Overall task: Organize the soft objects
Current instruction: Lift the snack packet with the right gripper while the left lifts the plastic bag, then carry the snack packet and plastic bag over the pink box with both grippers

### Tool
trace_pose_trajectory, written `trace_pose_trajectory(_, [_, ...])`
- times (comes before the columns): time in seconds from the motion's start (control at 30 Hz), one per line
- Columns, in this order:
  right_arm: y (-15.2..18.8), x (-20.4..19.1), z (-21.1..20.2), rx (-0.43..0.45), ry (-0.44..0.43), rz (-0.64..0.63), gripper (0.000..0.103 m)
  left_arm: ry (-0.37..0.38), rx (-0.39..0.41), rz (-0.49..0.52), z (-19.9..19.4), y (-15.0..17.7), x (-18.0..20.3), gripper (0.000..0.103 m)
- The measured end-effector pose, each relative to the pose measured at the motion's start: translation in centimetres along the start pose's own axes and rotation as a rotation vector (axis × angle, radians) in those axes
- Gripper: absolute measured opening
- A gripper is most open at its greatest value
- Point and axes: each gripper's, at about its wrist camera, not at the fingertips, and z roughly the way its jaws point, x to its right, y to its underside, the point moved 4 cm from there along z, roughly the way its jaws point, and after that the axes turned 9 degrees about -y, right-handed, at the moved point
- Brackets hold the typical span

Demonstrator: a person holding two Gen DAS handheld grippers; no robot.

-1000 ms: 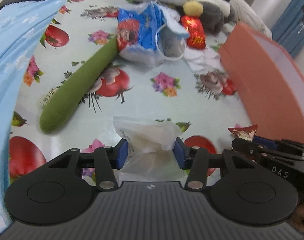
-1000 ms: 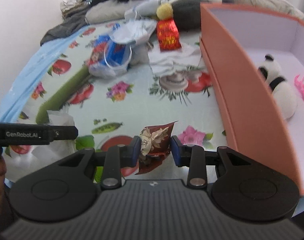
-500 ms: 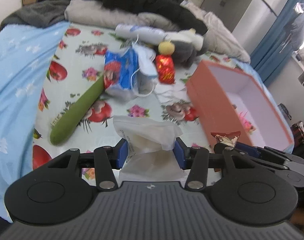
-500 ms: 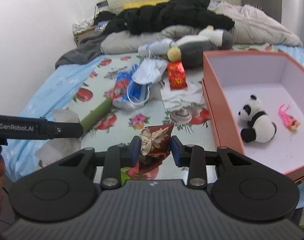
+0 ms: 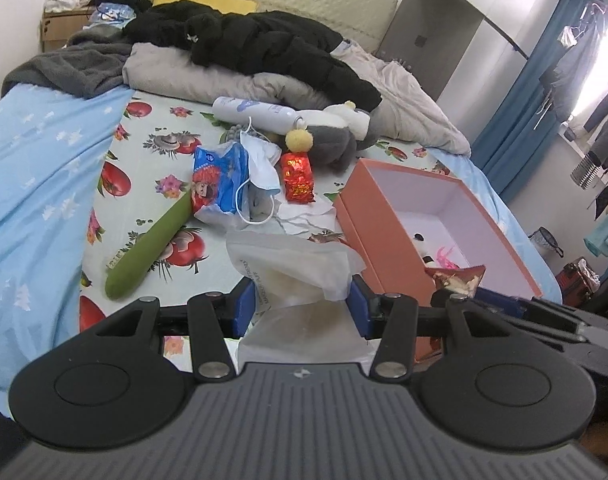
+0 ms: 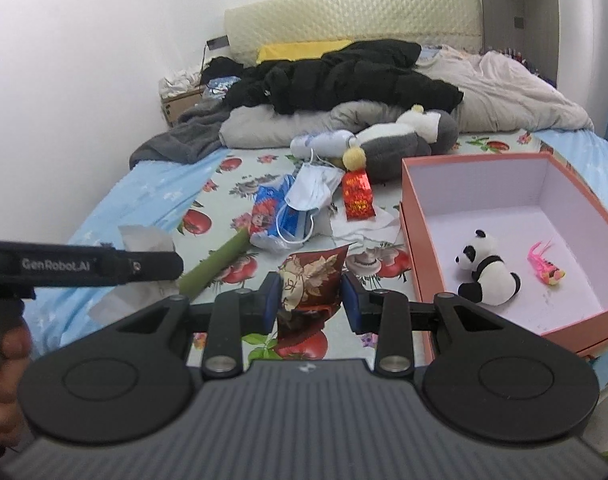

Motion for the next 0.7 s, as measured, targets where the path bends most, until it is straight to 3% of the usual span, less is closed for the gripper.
trace_pose_trajectory(0.33, [0.5,-0.1,-3.0,0.027,0.044,0.003,0.037,0.044,0.015,0.01,-2.6,1.2,2.1,0.055])
trace_pose_trajectory(0.7, [1.3,4.2,-7.2,0.07,0.189,0.072,0.037,0.165,-0.028,0.094,-1.2,1.3,7.9,0.055])
